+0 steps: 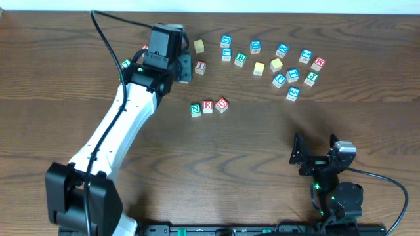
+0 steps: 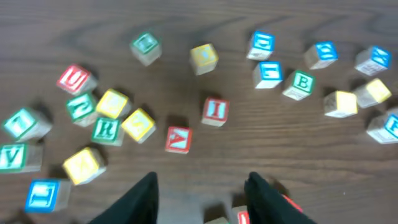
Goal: Spell out NEURIPS
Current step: 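Move the left gripper back to the red I block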
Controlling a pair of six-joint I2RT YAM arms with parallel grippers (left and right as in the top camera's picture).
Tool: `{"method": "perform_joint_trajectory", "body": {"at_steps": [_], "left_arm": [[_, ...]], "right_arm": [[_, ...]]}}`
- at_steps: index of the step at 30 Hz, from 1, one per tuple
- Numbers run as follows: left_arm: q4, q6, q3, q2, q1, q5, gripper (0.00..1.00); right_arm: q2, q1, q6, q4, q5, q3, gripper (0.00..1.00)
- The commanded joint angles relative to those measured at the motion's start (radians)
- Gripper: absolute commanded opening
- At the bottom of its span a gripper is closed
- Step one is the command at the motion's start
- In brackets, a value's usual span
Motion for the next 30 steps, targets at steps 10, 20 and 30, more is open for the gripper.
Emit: {"method": "perform_joint_trajectory", "body": {"at_steps": [10,20,30], "left_arm": [[-0.297,0.122,0.575,0.444,0.002,0.019,0.60],[-0.243,0.122,0.577,0.607,-0.013,0.019,0.66],[-0.201,0.122,0.575,0.676,-0.013,0.019,0.75]], "right_arm": [[-0.001,-0.010,-0.005,-0.003,0.005,-0.001,0.99],[-0.001,-0.010,-0.005,-0.003,0.005,-0.001,0.99],[-0.001,-0.010,-0.005,-0.003,0.005,-0.001,0.99]]}}
